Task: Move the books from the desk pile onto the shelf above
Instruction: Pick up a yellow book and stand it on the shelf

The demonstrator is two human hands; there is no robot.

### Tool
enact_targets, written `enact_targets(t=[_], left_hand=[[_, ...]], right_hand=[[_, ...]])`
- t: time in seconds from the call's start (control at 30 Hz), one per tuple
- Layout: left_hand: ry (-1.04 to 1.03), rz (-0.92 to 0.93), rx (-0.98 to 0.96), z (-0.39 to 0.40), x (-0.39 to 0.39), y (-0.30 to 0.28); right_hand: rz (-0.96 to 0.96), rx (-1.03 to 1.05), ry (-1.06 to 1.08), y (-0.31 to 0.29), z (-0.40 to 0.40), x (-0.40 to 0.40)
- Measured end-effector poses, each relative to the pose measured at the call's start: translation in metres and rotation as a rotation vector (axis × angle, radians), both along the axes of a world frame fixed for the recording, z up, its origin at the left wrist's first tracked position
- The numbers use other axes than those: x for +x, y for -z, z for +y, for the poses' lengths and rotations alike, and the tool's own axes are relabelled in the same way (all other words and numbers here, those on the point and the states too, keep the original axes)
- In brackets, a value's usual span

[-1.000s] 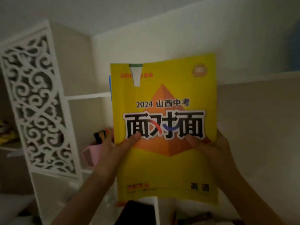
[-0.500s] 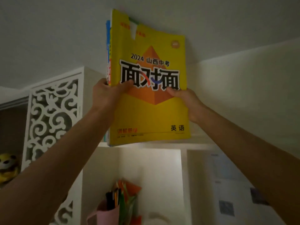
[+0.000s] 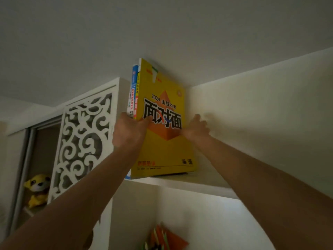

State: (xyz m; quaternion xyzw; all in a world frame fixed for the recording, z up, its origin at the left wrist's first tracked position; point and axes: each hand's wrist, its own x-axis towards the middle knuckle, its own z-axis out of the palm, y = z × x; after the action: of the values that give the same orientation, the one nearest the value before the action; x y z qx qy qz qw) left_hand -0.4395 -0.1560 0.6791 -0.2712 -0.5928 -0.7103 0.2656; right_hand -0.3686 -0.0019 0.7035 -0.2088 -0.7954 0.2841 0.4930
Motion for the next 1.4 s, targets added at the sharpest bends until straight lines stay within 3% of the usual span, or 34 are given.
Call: enact_targets(t=[0.1, 0.2, 0.3, 0.47, 0.53, 0.63, 0.73, 0.93, 1.13, 1.3, 1.4], left_hand=[[-0.085, -0.078, -0.038, 0.006, -0.038, -0.001], [-0.103, -0.096, -0.021, 0.007, -0.065, -0.001], [-0.113, 0.196, -0.063, -0.008, -0.073, 0.008], [0.092, 0.580, -0.489, -0.051, -0.093, 0.067], [0.046, 0.685, -0.587, -0.048, -0.104, 0.083], [-0.148, 0.823, -0.580, -0.030, -0.119, 0.092], [-0.243, 0.797, -0.557, -0.017, -0.135, 0.094], [-0.101, 0.736, -0.467, -0.010, -0.138, 0.094], [-0.177, 0.542, -0.654, -0.024, -0.116, 0.086], [-0.116, 0.566, -0.399, -0.045, -0.081, 0.094], [0.124, 0.587, -0.351, -0.048, -0.034, 0.117]], right_hand=[[-0.153, 0.151, -0.251, 0.008, -0.018, -0.050], [-0.364, 0.234, -0.351, 0.012, -0.026, -0.078], [-0.495, 0.340, -0.409, 0.019, -0.020, -0.087], [-0.532, 0.452, -0.417, 0.022, -0.012, -0.087], [-0.526, 0.479, -0.435, 0.019, -0.012, -0.089], [-0.502, 0.541, -0.361, 0.016, -0.008, -0.105], [-0.409, 0.597, -0.261, 0.021, -0.007, -0.124], [-0.423, 0.666, -0.150, 0.024, -0.010, -0.123], [-0.401, 0.531, -0.083, 0.028, -0.031, -0.110], [-0.166, 0.415, -0.108, 0.047, -0.071, -0.041], [-0.075, 0.397, -0.135, 0.074, -0.094, 0.021]])
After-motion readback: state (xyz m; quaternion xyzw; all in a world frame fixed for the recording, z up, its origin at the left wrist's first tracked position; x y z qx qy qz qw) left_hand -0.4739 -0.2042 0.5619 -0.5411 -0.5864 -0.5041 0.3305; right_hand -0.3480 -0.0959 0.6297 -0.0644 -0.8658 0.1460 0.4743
